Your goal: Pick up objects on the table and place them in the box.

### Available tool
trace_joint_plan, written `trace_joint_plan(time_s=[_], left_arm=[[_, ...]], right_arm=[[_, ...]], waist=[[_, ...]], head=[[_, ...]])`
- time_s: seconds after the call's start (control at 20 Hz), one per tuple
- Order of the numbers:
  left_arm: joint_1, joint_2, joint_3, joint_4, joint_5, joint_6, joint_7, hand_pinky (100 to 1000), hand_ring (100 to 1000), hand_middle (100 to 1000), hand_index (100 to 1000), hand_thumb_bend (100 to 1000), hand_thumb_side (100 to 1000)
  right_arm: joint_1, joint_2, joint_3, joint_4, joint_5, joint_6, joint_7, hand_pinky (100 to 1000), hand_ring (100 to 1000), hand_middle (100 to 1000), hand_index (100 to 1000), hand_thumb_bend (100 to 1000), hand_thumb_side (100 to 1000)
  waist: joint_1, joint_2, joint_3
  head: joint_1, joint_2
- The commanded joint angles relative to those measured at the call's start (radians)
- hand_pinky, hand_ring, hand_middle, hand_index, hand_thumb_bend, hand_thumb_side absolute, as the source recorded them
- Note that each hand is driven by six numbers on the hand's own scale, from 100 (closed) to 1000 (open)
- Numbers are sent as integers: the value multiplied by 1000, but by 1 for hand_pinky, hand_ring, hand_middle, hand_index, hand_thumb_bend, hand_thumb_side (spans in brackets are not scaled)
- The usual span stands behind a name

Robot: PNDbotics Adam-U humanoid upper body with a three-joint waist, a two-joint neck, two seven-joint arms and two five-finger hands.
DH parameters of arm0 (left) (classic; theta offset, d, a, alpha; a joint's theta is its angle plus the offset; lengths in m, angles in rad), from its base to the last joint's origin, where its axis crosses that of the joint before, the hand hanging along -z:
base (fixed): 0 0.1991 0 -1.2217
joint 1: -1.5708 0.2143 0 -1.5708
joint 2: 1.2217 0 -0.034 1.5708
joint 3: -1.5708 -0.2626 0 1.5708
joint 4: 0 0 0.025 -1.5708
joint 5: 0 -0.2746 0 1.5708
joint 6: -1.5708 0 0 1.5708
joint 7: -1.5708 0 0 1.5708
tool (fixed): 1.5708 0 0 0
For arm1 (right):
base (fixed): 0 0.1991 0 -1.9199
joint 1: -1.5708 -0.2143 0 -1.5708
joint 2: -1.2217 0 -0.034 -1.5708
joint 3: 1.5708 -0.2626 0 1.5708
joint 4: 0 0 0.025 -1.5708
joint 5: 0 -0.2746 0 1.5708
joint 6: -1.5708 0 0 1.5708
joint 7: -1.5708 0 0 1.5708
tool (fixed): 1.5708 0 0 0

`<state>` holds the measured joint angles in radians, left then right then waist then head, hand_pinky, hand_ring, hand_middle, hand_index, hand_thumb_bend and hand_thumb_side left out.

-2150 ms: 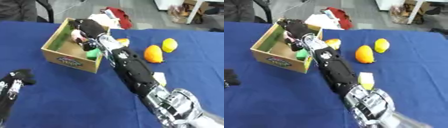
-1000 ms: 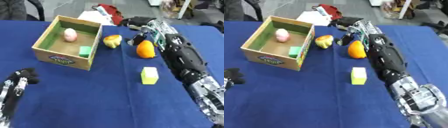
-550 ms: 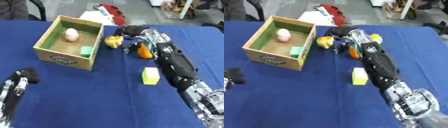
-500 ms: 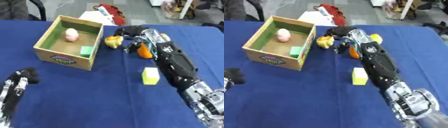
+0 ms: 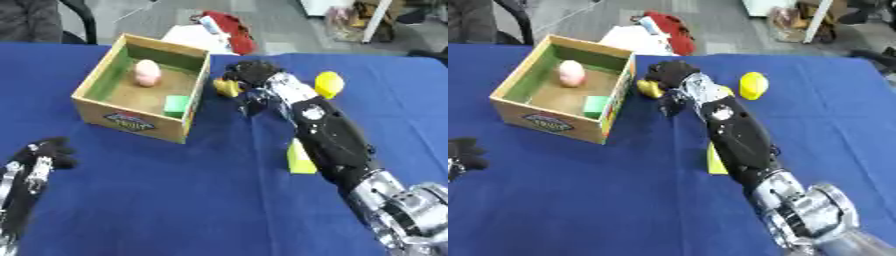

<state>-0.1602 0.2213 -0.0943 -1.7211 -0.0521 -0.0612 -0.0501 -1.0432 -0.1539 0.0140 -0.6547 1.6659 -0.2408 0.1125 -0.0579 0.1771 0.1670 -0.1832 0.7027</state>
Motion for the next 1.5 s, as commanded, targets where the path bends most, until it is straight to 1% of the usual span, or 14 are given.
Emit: trace_joint_plan(time_s=[0.05, 0.15, 0.2, 0.25, 0.35, 0.4, 0.45, 0.55, 0.7, 0.9, 1.05, 1.15, 1.3, 1.5], left_arm=[[-14, 20, 3, -19, 1, -1, 1, 664, 585, 593, 757, 100, 754], [-13, 20, 3, -19, 1, -1, 0, 664, 585, 593, 757, 100, 755], [-13, 19, 3, -19, 1, -1, 0, 664, 584, 593, 757, 100, 755], [-13, 19, 4, -19, 1, -1, 0, 664, 584, 593, 757, 100, 755], [-13, 19, 4, -19, 1, -1, 1, 664, 584, 593, 757, 100, 755], [-13, 19, 4, -19, 1, -1, 1, 664, 584, 593, 757, 100, 755], [-13, 19, 4, -19, 1, -1, 1, 664, 584, 593, 757, 100, 755], [-14, 18, 4, -19, 2, -1, 1, 665, 584, 593, 757, 100, 755], [-15, 17, 4, -20, 2, -1, 0, 665, 584, 593, 757, 100, 755], [-15, 17, 5, -20, 3, -1, 0, 665, 584, 593, 758, 100, 755], [-14, 17, 6, -20, 3, -1, 2, 665, 584, 593, 757, 100, 755], [-12, 17, 6, -20, 3, -1, 2, 665, 584, 593, 757, 100, 756], [-8, 17, 6, -19, 3, -1, 2, 665, 584, 593, 757, 100, 756], [-5, 17, 7, -18, 2, -1, 2, 665, 583, 593, 757, 100, 756]], right_arm=[[-33, -11, -22, 17, 40, 75, -46, 849, 936, 936, 922, 192, 281], [-34, -9, -31, 37, 49, 103, -59, 845, 930, 923, 903, 178, 280], [-34, -9, -34, 45, 51, 110, -65, 840, 924, 912, 860, 170, 280], [-32, -8, -35, 51, 51, 115, -71, 838, 921, 907, 844, 165, 278], [-29, -5, -36, 58, 51, 121, -90, 828, 908, 888, 781, 155, 272], [-27, -3, -36, 61, 50, 124, -102, 819, 894, 871, 735, 142, 280], [-26, 0, -37, 61, 47, 129, -119, 814, 884, 855, 697, 142, 255], [-23, 6, -39, 61, 40, 141, -161, 803, 860, 825, 630, 127, 236], [-19, 15, -37, 62, 32, 159, -233, 783, 825, 776, 508, 143, 207], [-10, 20, -38, 66, 20, 179, -326, 765, 788, 725, 391, 125, 160], [-12, 15, -37, 55, -11, 177, -378, 760, 767, 698, 364, 100, 109], [-18, 7, -34, 32, -50, 163, -394, 759, 761, 691, 360, 100, 100], [-30, -4, -21, -13, -114, 138, -395, 759, 751, 680, 355, 100, 100], [-55, -10, -1, -79, -197, 107, -375, 760, 744, 673, 352, 100, 100]], waist=[[7, -9, 2], [6, -9, 3], [6, -9, 3], [5, -9, 4], [6, -9, 4], [6, -9, 4], [6, -9, 5], [7, -8, 5], [7, -7, 7], [8, -6, 9], [7, -8, 9], [6, -10, 7], [5, -14, 5], [3, -19, 5]], head=[[-4, -10], [-6, -10], [-7, -10], [-7, -10], [-7, -10], [-8, -11], [-8, -11], [-9, -13], [-11, -15], [-11, -16], [-11, -15], [-11, -13], [-11, -8], [-13, -5]])
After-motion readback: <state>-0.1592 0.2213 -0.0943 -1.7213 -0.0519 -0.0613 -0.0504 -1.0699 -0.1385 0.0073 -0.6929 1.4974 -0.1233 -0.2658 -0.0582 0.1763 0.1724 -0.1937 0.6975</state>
